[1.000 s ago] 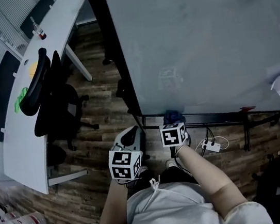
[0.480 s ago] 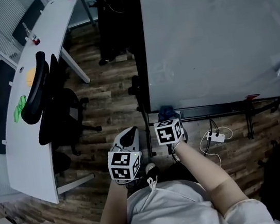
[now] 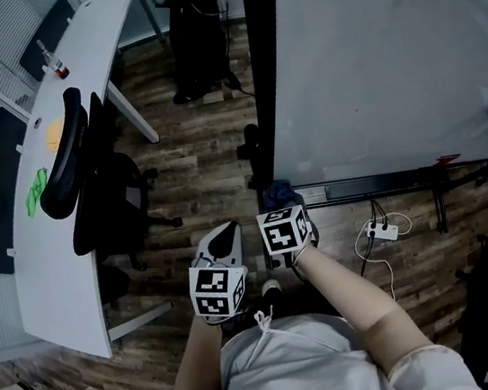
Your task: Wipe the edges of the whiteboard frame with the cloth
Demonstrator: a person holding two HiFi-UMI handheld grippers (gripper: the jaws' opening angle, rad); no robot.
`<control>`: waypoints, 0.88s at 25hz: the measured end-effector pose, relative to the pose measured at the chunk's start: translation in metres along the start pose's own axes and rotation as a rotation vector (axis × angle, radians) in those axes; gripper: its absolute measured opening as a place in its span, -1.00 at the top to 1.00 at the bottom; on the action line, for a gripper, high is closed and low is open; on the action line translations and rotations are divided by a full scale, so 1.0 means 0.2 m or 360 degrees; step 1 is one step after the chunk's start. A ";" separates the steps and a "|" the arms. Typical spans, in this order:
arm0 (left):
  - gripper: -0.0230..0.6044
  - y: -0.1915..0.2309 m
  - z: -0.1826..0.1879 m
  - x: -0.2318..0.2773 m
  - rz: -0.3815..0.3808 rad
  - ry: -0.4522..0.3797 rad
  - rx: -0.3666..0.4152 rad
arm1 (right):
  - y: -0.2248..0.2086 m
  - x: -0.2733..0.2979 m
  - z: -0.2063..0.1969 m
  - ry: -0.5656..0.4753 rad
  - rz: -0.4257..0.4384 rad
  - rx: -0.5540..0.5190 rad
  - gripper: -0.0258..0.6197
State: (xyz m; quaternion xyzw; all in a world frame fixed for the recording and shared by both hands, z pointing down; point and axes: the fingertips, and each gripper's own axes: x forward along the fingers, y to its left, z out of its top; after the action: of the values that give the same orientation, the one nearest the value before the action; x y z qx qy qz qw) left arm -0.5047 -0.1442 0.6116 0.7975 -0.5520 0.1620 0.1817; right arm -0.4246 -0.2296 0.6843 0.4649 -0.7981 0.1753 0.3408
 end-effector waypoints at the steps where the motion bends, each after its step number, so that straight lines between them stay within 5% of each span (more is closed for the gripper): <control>1: 0.87 0.00 0.00 0.00 -0.0008 0.0001 0.0007 | 0.03 0.00 0.02 -0.0016 0.0013 -0.0004 0.68; 9: 0.87 -0.05 -0.02 -0.01 -0.0043 0.0009 0.0038 | 0.07 -0.09 0.05 -0.0089 0.0064 0.0084 0.68; 16: 0.87 -0.22 0.13 0.05 0.0035 -0.0133 0.0005 | -0.16 -0.38 0.06 -0.0293 0.0038 0.0045 0.68; 22: 0.87 -0.56 0.34 0.08 -0.0094 -0.0375 -0.0101 | -0.45 -0.66 0.13 -0.0544 0.0058 -0.0012 0.68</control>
State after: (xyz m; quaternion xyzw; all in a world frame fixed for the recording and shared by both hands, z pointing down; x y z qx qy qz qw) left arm -0.3904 -0.1539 0.5470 0.8208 -0.5506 0.0443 0.1454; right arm -0.3133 -0.2082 0.5684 0.4721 -0.8534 0.0969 0.1985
